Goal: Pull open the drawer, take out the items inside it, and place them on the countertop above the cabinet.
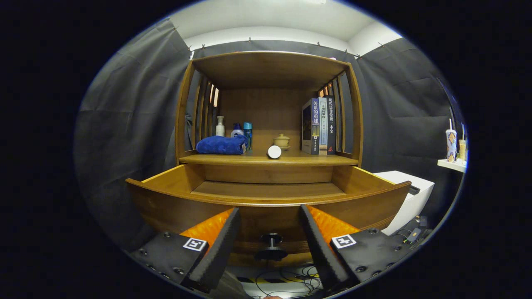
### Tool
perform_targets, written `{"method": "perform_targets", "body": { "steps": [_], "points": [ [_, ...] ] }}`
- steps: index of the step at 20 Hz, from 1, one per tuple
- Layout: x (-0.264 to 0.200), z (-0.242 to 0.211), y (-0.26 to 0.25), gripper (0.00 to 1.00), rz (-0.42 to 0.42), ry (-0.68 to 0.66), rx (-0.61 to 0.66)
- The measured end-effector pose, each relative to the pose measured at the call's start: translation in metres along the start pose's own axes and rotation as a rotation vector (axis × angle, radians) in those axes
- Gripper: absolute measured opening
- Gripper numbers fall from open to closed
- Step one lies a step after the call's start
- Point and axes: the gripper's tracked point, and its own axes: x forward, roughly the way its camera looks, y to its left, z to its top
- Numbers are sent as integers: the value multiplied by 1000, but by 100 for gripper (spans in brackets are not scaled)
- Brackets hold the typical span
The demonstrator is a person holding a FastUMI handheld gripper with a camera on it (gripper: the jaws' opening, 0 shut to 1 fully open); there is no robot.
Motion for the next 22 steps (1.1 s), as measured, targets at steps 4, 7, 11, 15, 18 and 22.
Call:
{"method": "perform_targets", "body": {
  "steps": [4,7,11,15,18,22],
  "points": [
    [8,-27,1,97,23,101,80],
    [8,-90,0,98,48,267,134],
    [20,-87,-1,97,42,222,81],
    [45,-86,-3,96,17,205,47],
    [73,-76,-1,97,9,170,61],
    [106,-75,1,96,10,178,69]
  ]
}}
